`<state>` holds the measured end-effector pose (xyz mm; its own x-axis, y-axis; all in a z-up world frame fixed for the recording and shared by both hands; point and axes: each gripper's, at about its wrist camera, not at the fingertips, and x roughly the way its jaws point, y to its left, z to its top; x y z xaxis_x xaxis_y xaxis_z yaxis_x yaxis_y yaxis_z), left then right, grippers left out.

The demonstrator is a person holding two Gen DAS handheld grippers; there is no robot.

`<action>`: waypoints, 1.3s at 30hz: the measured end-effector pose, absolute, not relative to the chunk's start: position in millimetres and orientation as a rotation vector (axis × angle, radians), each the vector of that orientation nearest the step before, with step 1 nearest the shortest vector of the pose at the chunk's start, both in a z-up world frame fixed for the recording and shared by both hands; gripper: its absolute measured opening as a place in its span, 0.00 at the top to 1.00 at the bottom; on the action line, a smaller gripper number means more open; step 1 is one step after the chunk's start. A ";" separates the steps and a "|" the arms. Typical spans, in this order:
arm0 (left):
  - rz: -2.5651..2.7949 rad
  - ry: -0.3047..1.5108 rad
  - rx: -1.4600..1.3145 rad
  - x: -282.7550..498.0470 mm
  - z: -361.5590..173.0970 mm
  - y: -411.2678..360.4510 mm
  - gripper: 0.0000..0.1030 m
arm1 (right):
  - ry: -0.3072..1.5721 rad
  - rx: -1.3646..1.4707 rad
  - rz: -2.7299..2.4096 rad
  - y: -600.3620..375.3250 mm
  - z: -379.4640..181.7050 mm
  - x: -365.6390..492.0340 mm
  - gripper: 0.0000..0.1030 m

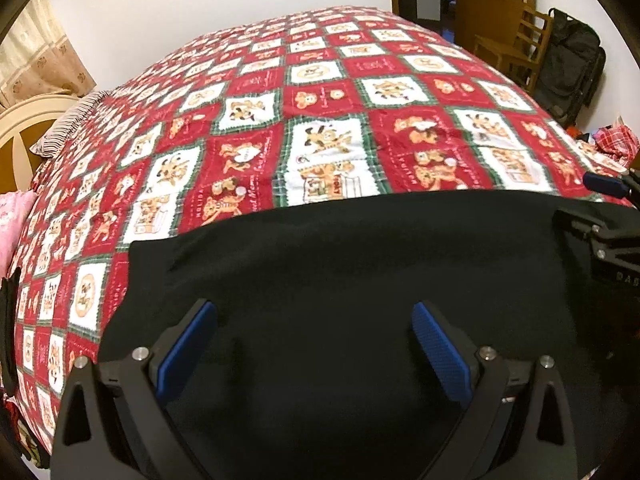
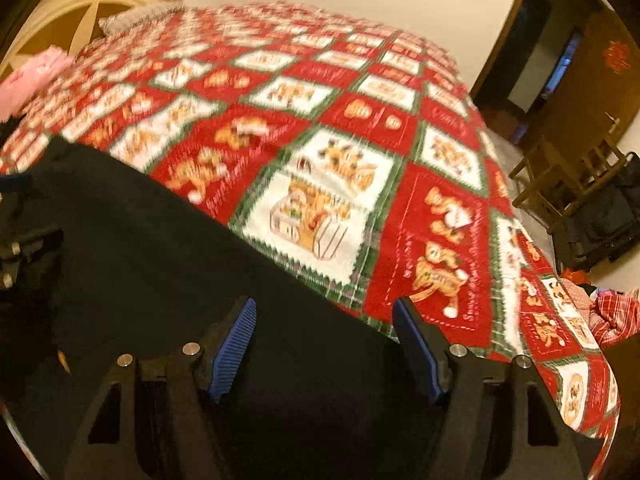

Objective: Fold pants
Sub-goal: 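Grasp the waistband with both grippers and lift the pants up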

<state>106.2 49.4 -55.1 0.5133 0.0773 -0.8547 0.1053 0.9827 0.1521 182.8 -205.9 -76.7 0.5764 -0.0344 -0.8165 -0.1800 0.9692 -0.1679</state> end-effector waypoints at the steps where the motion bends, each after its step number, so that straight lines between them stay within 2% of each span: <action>1: -0.014 1.040 0.194 109.2 -57.3 49.0 0.02 | 0.946 -0.234 0.096 -206.7 -77.8 182.2 0.30; 4: -0.016 1.057 0.192 115.9 -64.7 47.2 0.02 | 0.950 -0.174 0.124 -214.7 -79.8 184.0 0.31; 9: -0.012 1.065 0.203 120.9 -70.5 43.3 0.02 | 0.956 -0.123 0.193 -212.4 -80.2 178.6 0.66; 10: -0.011 1.065 0.199 121.4 -70.8 43.4 0.02 | 0.954 -0.140 0.213 -206.5 -78.9 176.3 0.82; 11: -0.010 1.065 0.196 121.9 -71.1 43.5 0.02 | 0.954 -0.149 0.221 -201.8 -77.7 175.5 0.89; 13: -0.007 1.065 0.190 122.1 -70.9 44.3 0.02 | 0.946 -0.195 0.198 -193.3 -74.3 170.9 0.93; 29: -0.066 0.999 0.072 83.0 -35.1 94.7 0.02 | 0.703 -0.222 0.223 -162.0 -20.2 56.0 0.95; 34: -0.059 1.020 -0.062 89.0 -22.3 123.9 0.02 | 0.613 -0.378 0.228 -130.9 -34.5 4.5 0.95; 39: -0.056 1.088 -0.165 113.0 -20.4 140.6 0.02 | 0.631 -0.503 0.264 -103.5 -66.2 -23.1 0.97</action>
<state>113.0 140.6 -20.4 0.4645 -0.1264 -0.8765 -0.0356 0.9863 -0.1611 -23.1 -103.5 -66.2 0.7797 0.0843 -0.6204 -0.3831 0.8480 -0.3662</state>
